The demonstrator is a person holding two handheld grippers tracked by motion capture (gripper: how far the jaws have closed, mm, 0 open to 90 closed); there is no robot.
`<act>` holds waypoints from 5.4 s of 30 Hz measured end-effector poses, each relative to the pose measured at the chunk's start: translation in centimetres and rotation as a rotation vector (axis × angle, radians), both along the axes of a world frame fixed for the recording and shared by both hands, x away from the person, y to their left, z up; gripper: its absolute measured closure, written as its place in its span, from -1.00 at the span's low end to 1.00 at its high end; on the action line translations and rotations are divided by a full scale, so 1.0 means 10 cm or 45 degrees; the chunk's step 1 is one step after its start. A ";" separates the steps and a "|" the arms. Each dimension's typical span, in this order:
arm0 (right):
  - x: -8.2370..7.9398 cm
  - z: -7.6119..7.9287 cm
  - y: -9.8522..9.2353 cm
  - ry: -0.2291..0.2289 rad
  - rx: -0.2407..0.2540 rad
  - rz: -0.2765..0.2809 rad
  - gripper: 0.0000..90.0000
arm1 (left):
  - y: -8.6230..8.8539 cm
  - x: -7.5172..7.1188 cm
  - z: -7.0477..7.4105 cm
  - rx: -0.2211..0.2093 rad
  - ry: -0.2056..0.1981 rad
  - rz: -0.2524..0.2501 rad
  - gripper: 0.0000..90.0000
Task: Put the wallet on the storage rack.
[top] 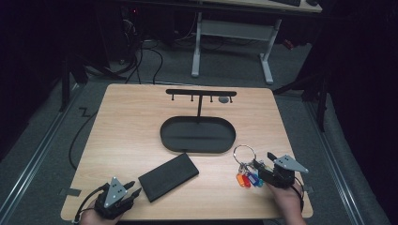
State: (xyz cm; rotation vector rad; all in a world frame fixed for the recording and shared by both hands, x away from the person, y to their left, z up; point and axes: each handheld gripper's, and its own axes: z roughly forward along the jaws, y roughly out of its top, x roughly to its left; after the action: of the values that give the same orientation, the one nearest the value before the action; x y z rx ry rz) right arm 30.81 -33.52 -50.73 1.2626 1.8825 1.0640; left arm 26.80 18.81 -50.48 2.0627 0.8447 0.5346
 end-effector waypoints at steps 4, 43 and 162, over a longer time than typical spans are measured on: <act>-0.01 -0.01 -0.02 0.007 0.002 -0.005 -0.25 | -0.31 0.18 0.11 -0.046 -0.037 -0.106 0.17; -0.03 -0.06 0.01 0.059 0.006 0.007 -0.23 | -1.12 0.07 -0.22 0.420 -0.305 -0.319 0.63; 0.01 -0.12 0.02 0.111 0.017 0.035 -0.21 | -0.62 0.15 0.25 0.073 -0.049 -0.235 0.27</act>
State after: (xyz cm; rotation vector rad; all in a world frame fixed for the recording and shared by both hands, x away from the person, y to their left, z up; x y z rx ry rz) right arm 30.95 -33.35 -51.92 1.3136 1.9663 1.0531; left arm 28.28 12.61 -47.96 2.1497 0.6155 0.5000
